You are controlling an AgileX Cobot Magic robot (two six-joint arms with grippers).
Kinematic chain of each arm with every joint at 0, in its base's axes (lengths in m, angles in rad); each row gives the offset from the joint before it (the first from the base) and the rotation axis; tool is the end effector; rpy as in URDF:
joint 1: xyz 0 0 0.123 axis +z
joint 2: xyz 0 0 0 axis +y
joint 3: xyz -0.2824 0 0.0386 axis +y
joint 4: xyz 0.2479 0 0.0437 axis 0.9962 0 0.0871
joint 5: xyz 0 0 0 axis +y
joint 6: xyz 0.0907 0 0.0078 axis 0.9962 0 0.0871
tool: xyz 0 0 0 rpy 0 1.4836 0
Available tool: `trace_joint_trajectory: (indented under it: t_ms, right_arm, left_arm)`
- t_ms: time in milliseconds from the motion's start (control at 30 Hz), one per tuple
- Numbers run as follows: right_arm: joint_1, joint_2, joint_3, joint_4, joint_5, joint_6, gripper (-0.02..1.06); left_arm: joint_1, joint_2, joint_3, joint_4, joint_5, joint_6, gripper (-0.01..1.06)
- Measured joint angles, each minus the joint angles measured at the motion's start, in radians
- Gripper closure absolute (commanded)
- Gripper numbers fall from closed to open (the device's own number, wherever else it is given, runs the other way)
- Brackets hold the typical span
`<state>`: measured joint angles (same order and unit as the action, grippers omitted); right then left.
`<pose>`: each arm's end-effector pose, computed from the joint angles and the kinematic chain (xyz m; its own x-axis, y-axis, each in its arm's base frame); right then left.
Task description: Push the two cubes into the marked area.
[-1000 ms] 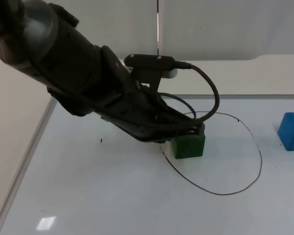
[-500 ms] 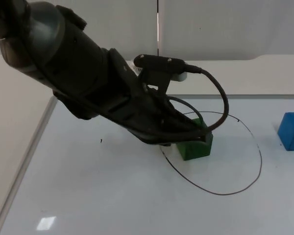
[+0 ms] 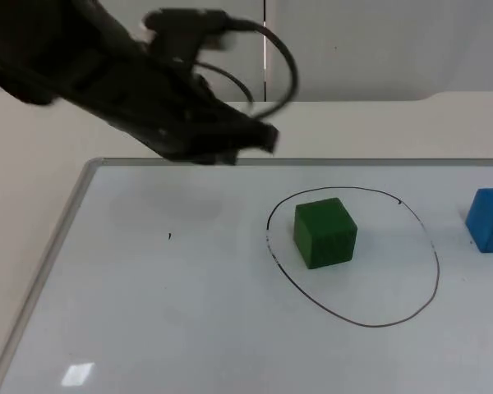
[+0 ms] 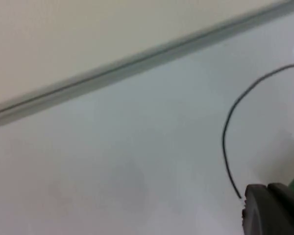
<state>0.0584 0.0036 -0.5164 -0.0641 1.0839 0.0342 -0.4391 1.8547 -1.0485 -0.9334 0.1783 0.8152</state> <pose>-0.0069 -0.0056 0.2800 -0.4637 -0.0229 -0.8857 -0.0063 0.9997 -0.0226 0.3387 -0.1735 0.1684 -0.7174 0.2163 -0.6622 0.4317 0.8841 -0.1789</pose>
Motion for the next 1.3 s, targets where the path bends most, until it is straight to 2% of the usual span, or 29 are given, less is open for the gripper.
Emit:
trace_joint_trajectory:
  t_ms: [33, 200, 467, 733, 900, 1300]
  right_arm:
    - [0.000, 0.000, 0.000, 0.000, 0.000, 0.000, -0.01]
    - [0.000, 0.000, 0.000, 0.000, 0.000, 0.000, -0.01]
    - [0.000, 0.000, 0.000, 0.000, 0.000, 0.000, -0.01]
    - [0.000, 0.000, 0.000, 0.000, 0.000, 0.000, -0.01]
    - [0.000, 0.000, 0.000, 0.000, 0.000, -0.004, -0.01]
    - [0.000, 0.000, 0.000, 0.000, 0.000, -0.004, -0.01]
  left_arm:
    - [0.000, 0.000, 0.000, 0.000, 0.000, 0.000, 1.03]
    - [0.146, -0.112, 0.000, 0.006, 0.103, 0.000, 1.03]
    - [0.241, -0.285, 0.000, 0.021, 0.174, -0.007, 1.05]
    - [0.249, -0.425, 0.000, 0.125, 0.204, -0.094, 1.05]
    - [0.249, -0.511, 0.000, 0.236, 0.226, -0.196, 1.05]
    - [0.249, -0.649, 0.024, 0.305, 0.259, -0.275, 1.05]
